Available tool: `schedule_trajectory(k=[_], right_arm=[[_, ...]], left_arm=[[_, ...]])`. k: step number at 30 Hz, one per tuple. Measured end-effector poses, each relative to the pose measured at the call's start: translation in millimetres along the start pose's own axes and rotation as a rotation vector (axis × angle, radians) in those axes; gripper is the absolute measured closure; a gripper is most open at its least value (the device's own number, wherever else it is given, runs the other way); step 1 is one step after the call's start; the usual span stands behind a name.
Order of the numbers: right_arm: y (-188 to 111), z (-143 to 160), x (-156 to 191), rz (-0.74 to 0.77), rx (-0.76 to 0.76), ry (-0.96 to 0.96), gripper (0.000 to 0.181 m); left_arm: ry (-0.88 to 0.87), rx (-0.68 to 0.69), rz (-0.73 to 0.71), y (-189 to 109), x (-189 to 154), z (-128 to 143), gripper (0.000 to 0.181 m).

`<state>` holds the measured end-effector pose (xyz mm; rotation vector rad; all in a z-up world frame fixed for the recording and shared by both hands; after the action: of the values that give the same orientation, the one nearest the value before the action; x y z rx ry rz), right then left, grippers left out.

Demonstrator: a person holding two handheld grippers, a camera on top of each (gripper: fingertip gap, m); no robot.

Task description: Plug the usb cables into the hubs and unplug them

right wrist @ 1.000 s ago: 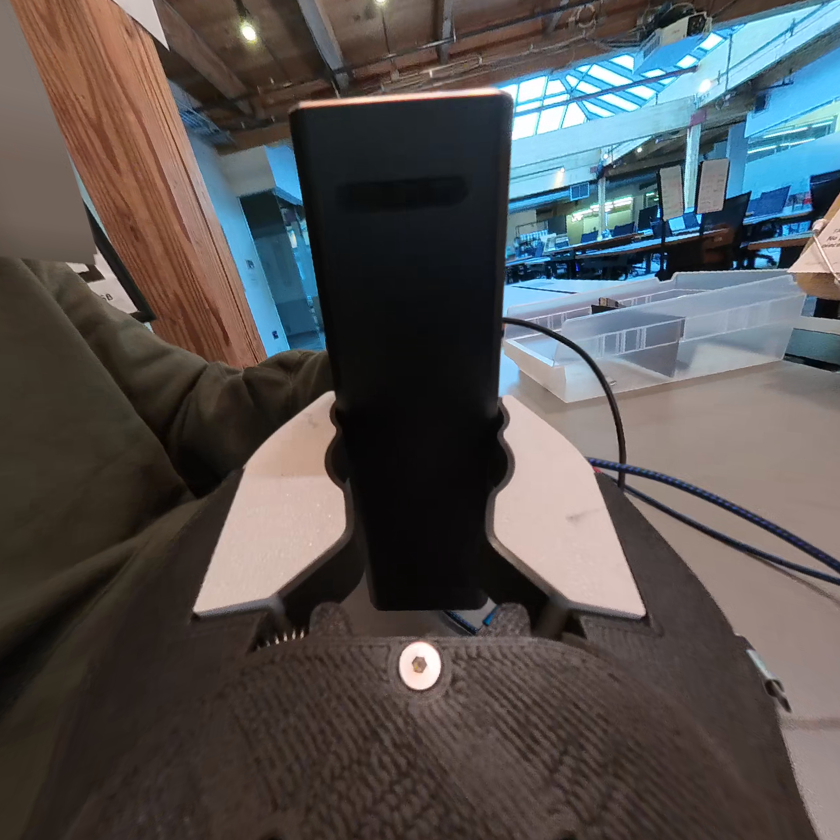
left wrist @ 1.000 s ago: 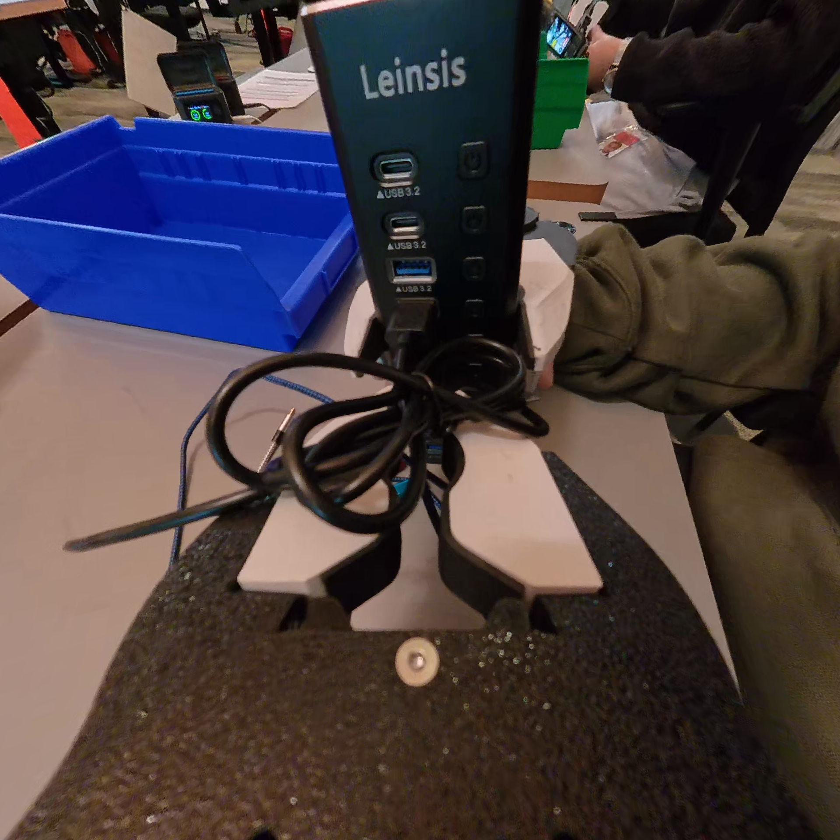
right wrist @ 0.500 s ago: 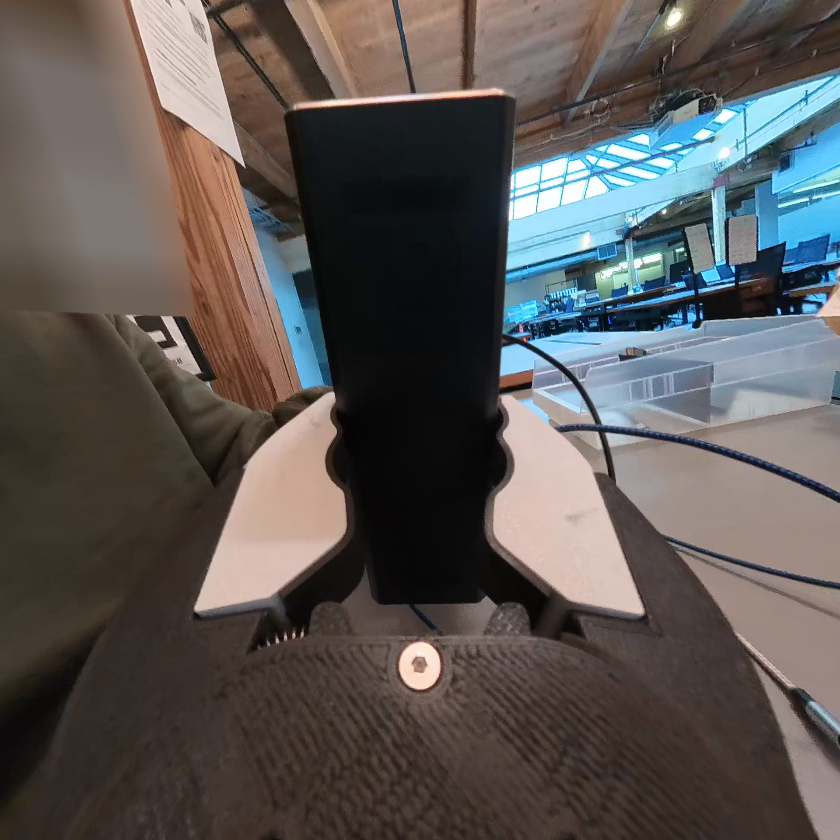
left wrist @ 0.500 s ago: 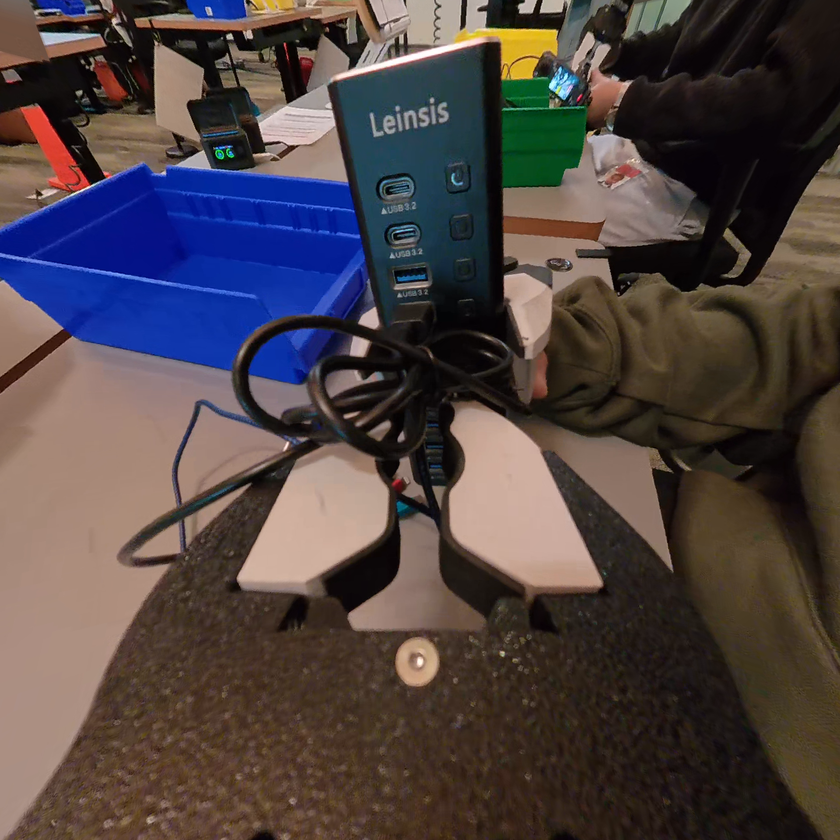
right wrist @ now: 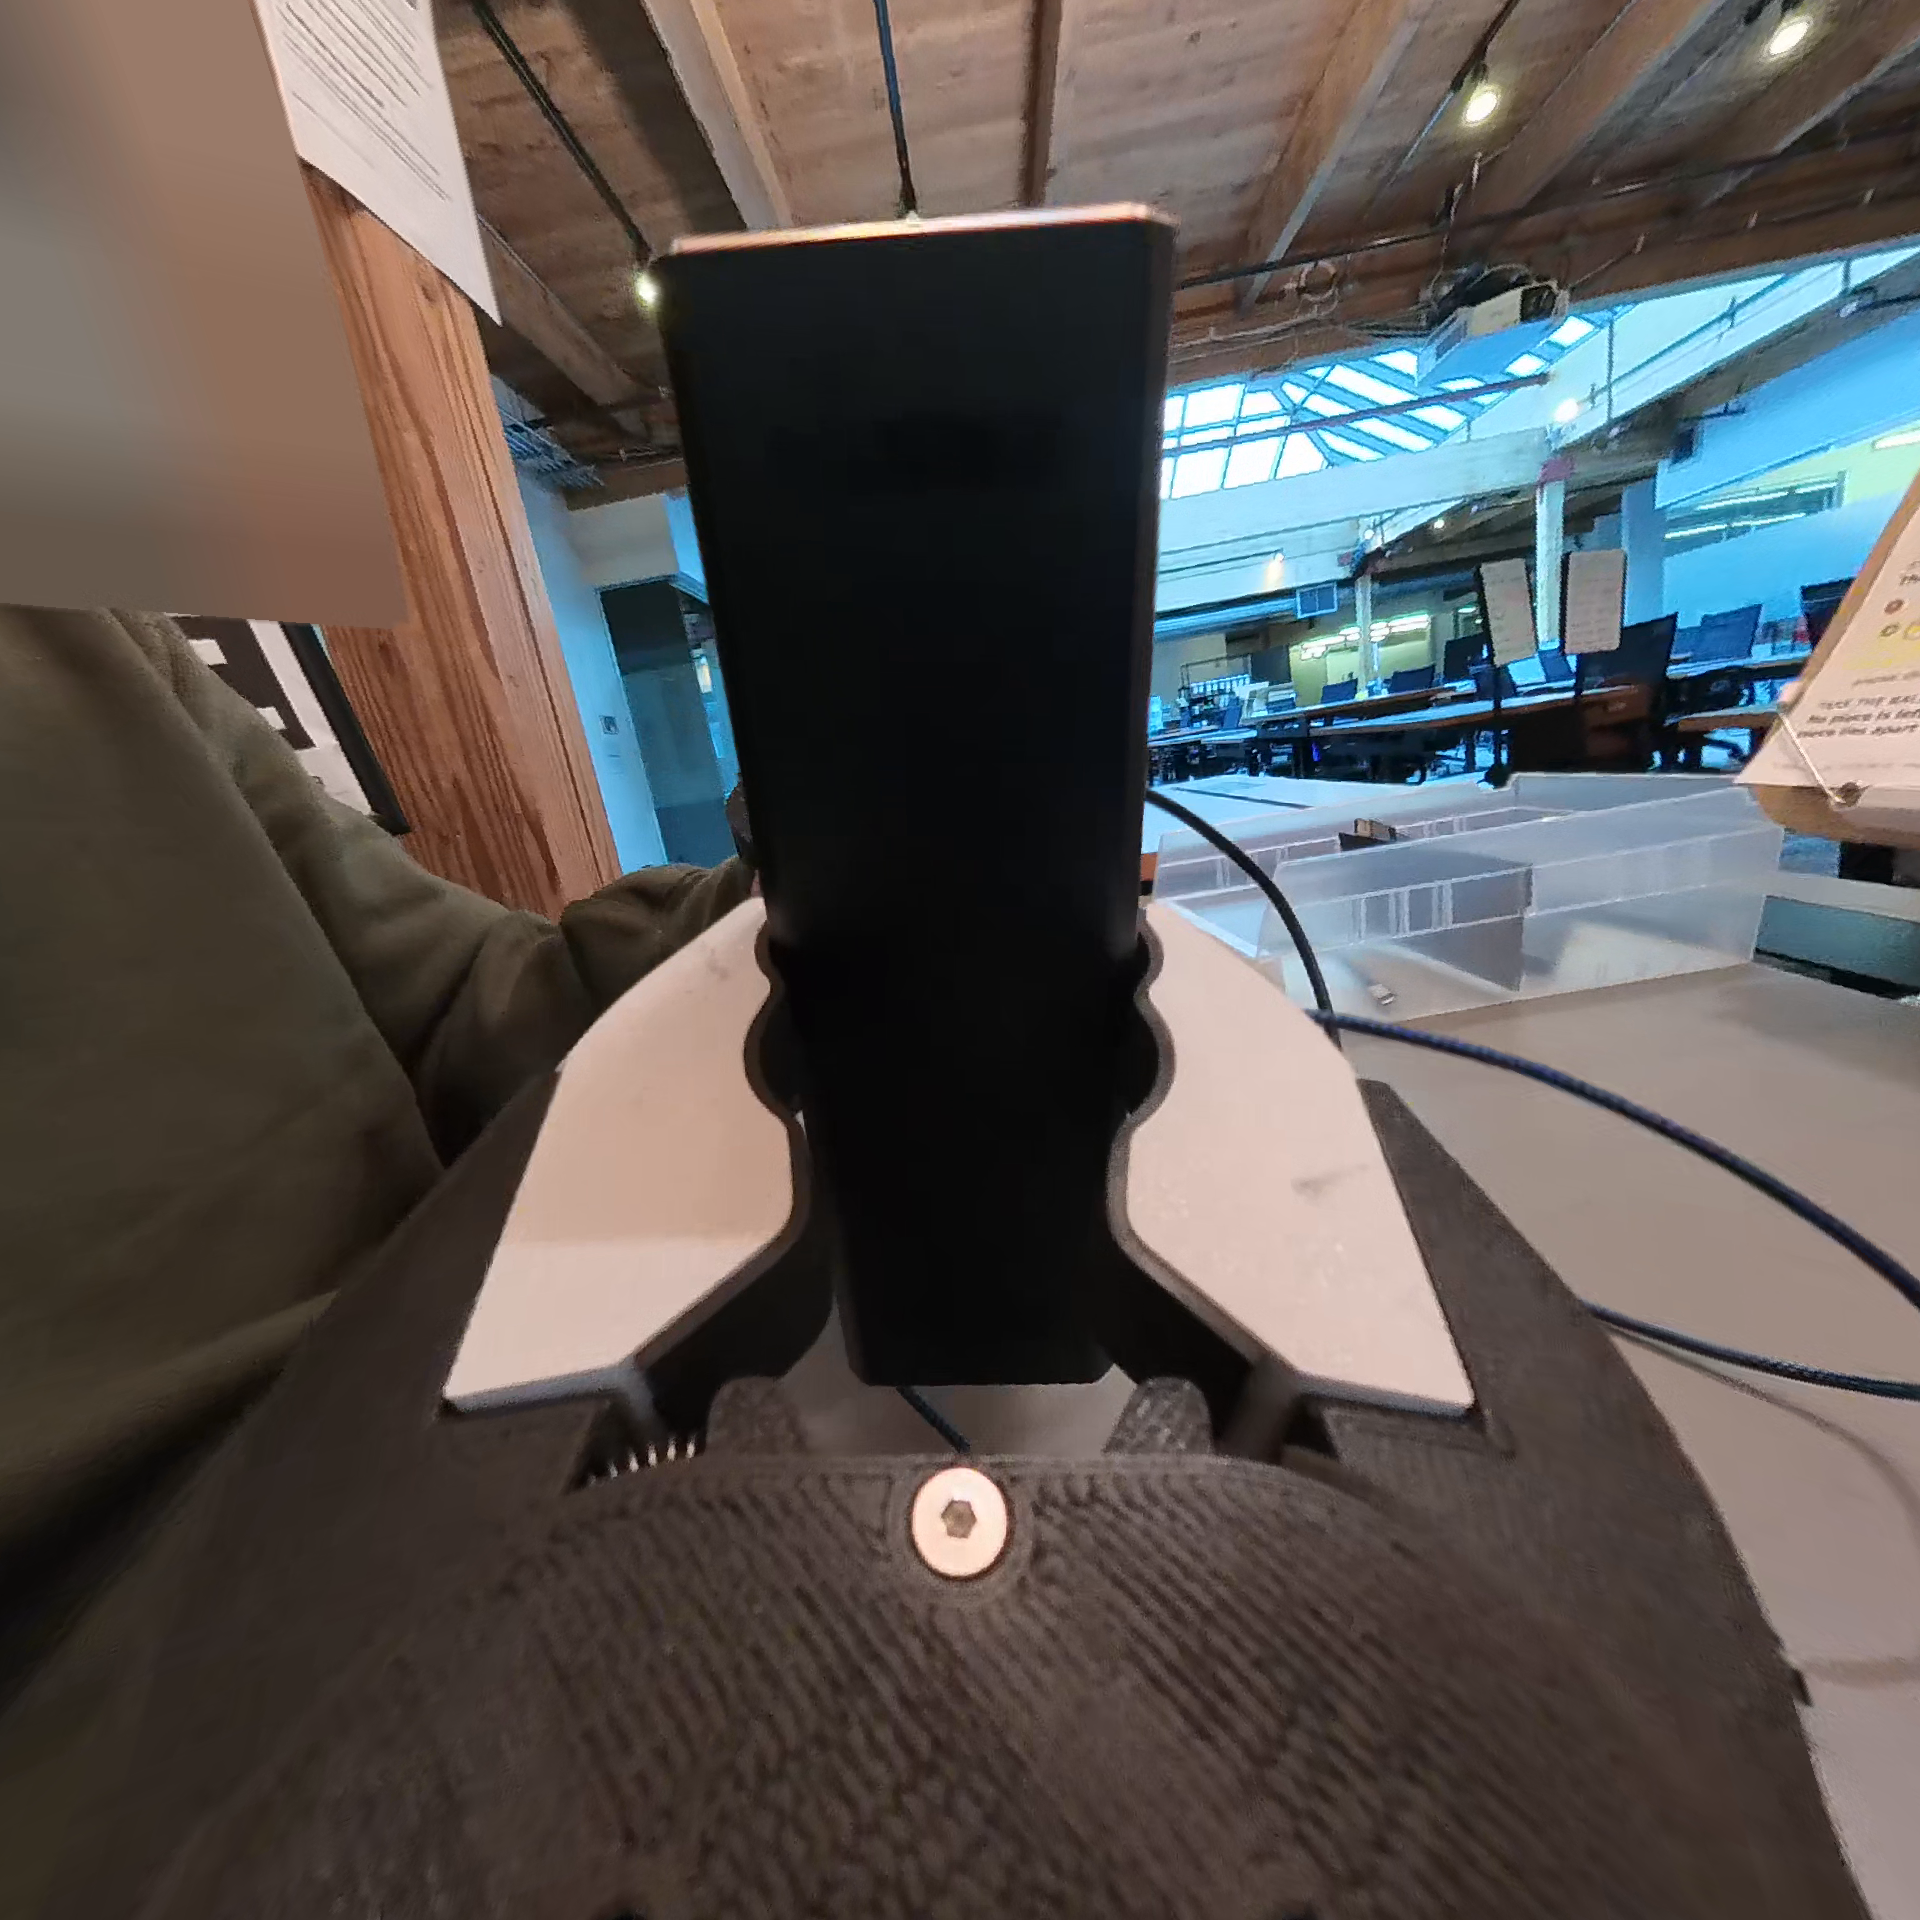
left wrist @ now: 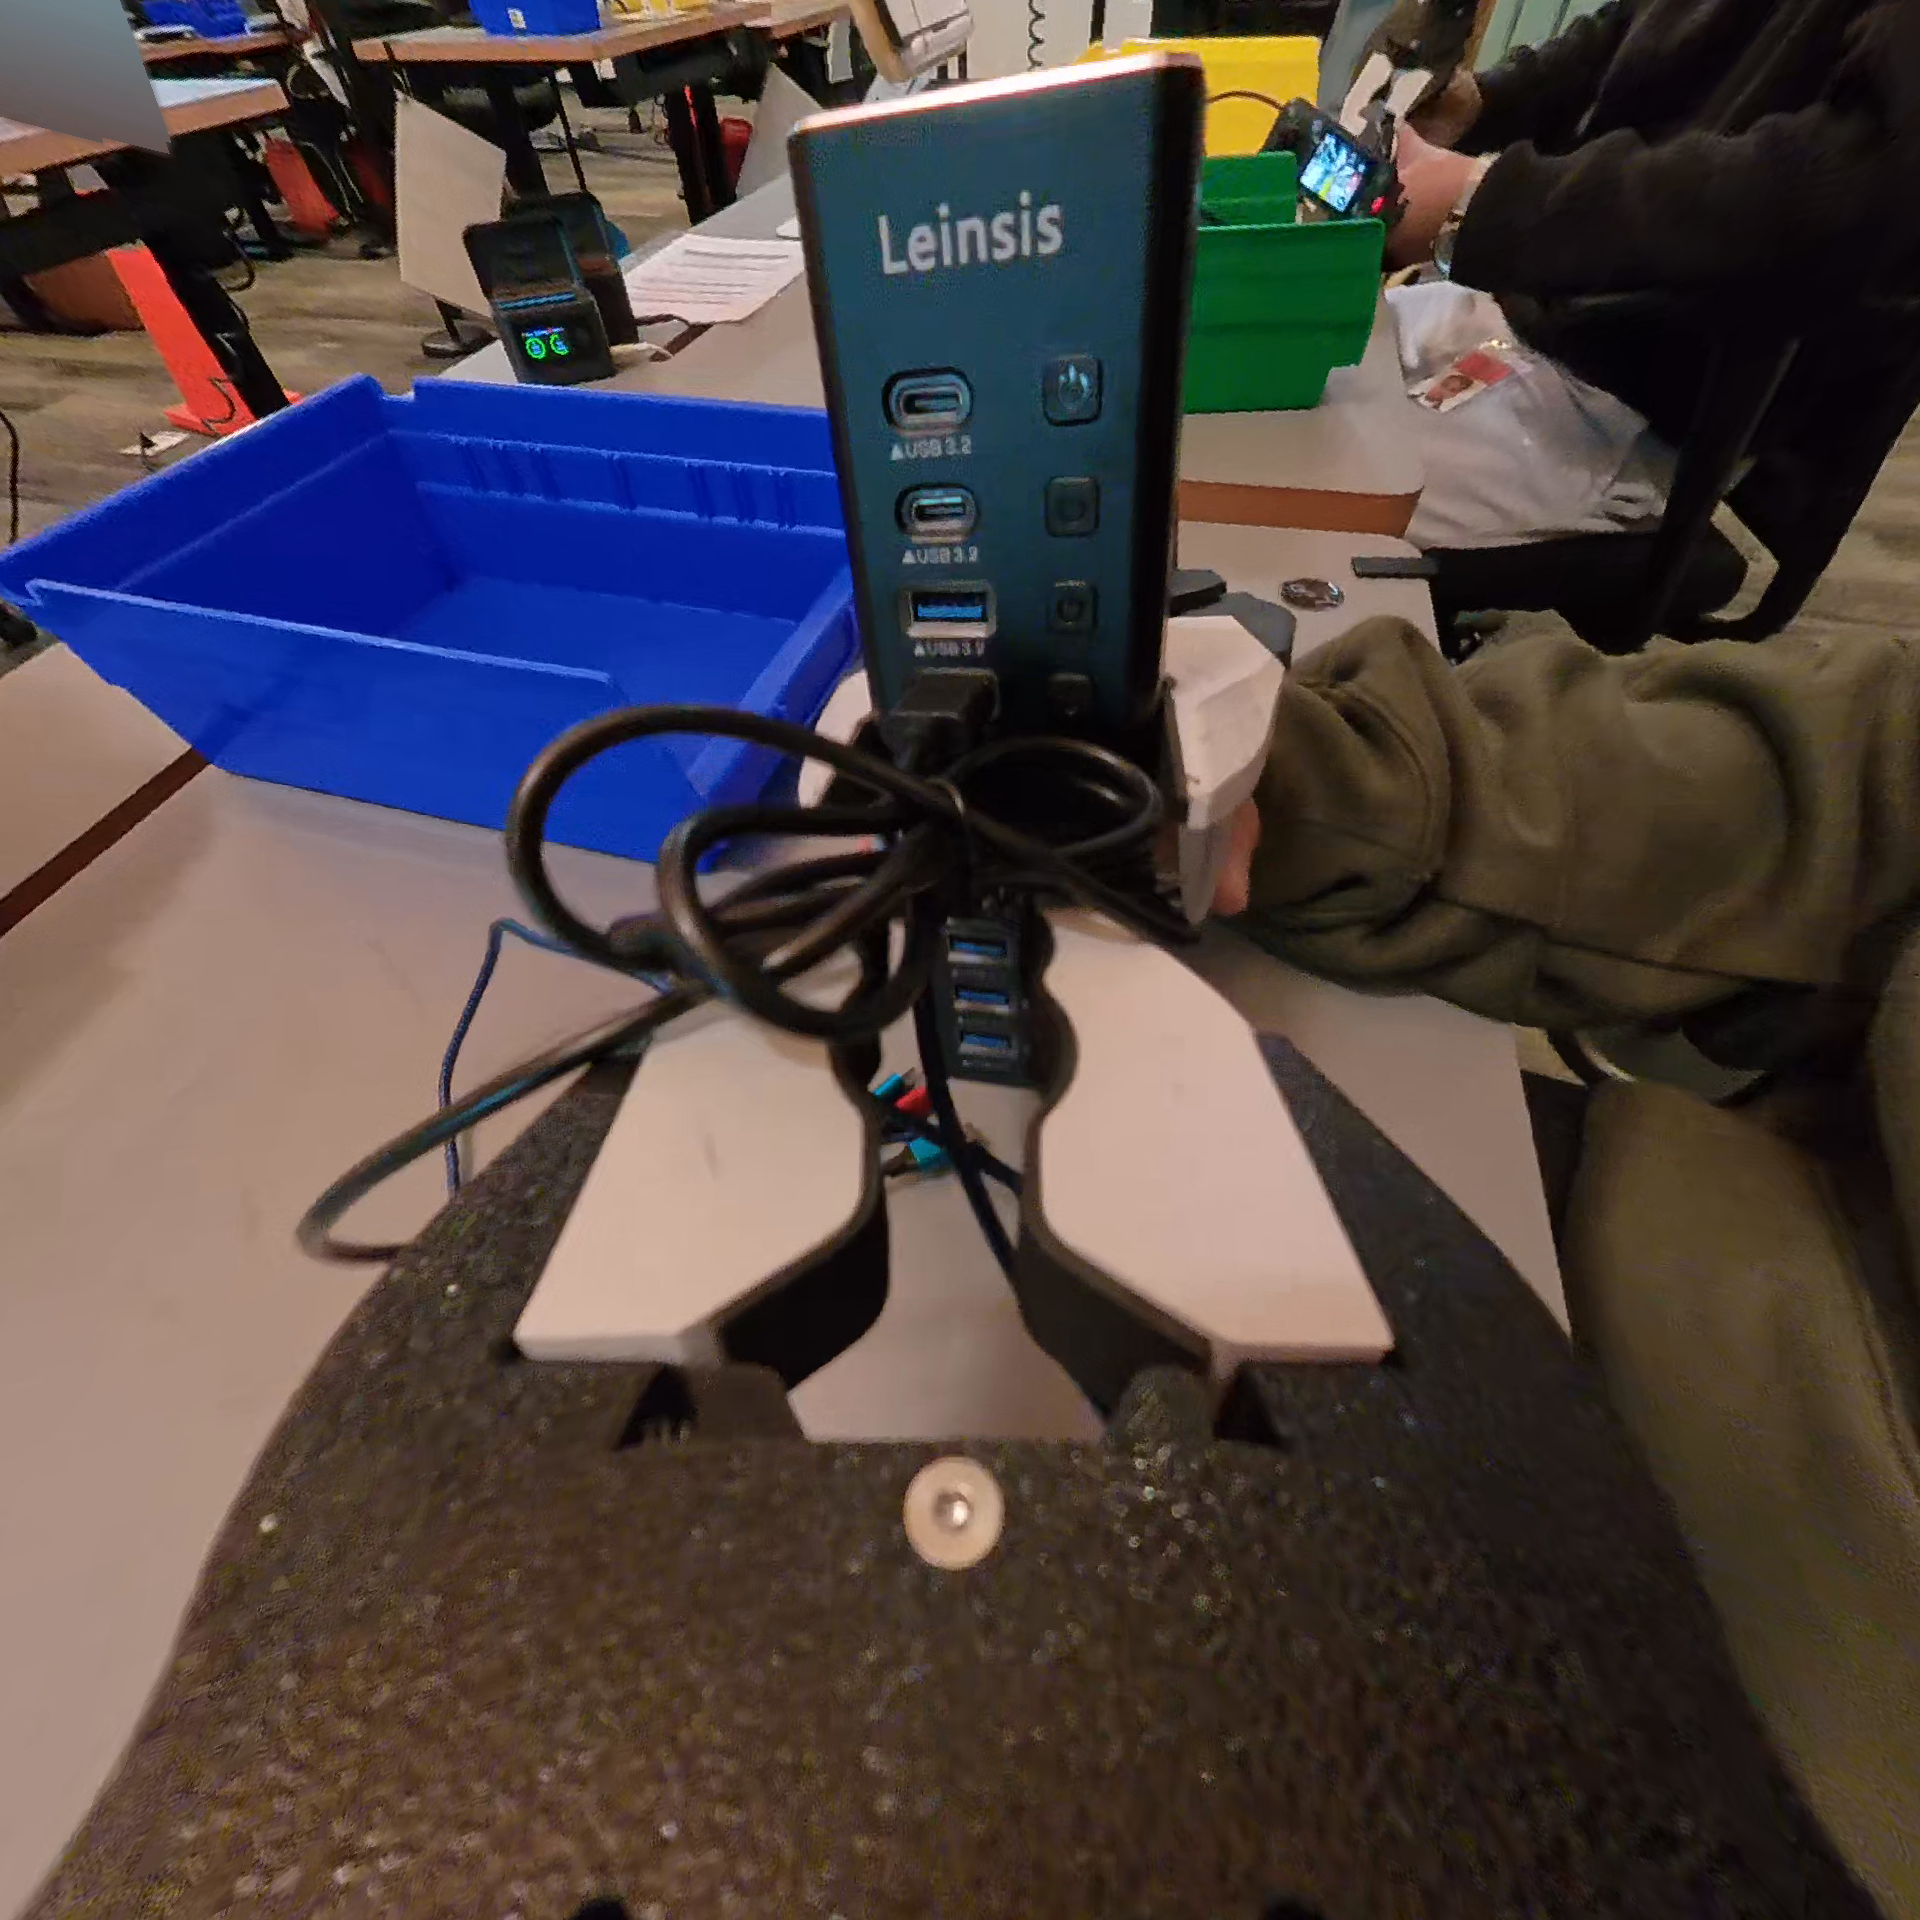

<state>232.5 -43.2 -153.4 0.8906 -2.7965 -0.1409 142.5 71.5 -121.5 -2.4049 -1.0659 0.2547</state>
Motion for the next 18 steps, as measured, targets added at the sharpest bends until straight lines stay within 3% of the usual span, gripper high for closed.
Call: schedule_trajectory(k=[5,9,11,13,18], right_arm=[[-13,-4,-1,0.033,0.018,-0.030,0.120],[-13,-5,0,0.044,0.062,-0.061,0.120],[-8,-4,4,0.043,0.116,-0.092,0.120],[-2,-5,8,0.040,0.151,-0.122,0.120],[6,-8,18,-0.013,0.194,-0.158,0.120]], left_arm=[[0.030,0.065,-0.041,-40,6,5,0.149],[0.046,-0.056,-0.186,-73,5,-19,0.160],[0.089,-0.059,-0.158,-70,-6,-35,0.161],[0.119,0.075,-0.113,-55,-13,-44,0.153],[0.173,0.318,-0.041,-26,-17,-46,0.162]])
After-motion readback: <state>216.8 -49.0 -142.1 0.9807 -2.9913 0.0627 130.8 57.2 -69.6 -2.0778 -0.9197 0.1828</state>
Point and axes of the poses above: each gripper's, where its closed fingertips meet, y out along the fingers, z out of its underside, x = y × z across the jaws, the point moved 8 cm from there along -y, back along the fingers, and after that the axes turned 11 degrees about x, right-handed, at the moved point
